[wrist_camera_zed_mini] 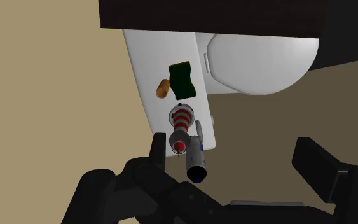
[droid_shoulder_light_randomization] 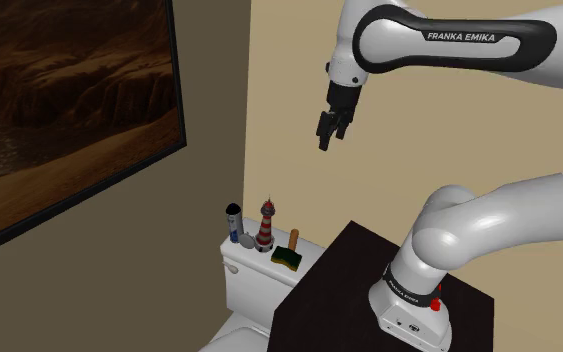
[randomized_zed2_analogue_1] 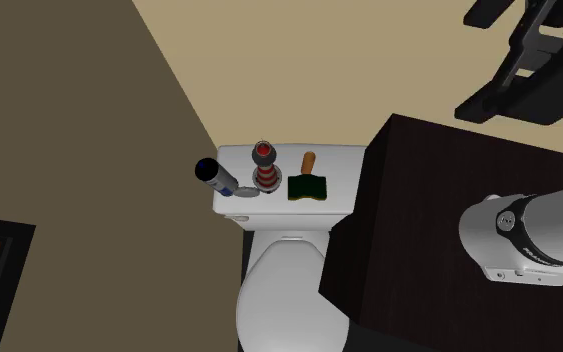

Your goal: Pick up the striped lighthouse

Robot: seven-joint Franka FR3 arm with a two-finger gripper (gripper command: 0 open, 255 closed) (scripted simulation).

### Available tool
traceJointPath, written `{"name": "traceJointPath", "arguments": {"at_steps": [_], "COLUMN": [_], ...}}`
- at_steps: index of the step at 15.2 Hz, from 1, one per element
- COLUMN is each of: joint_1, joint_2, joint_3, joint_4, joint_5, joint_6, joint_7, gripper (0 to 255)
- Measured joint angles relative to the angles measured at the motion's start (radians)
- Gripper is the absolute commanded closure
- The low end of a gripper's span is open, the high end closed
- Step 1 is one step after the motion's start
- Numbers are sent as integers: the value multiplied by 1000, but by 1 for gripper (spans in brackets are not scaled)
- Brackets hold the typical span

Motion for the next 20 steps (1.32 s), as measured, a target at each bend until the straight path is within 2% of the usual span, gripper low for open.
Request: {"name": "traceJointPath", "arguments": {"at_steps": [2, 4, 10, 16, 20], "joint_1": [0, -2, -1, 6, 31], "joint_2": [8, 32, 139, 330, 476], "joint_3": [-4, -21, -69, -135, -173], "joint_4": [-9, -42, -156, -207, -206], "joint_5": [0, -2, 5, 28, 79], "joint_6": [19, 81, 326, 591, 750], "joint_7": [-3, -21, -72, -157, -225], "gripper": [0, 0, 0, 0, 0]}}
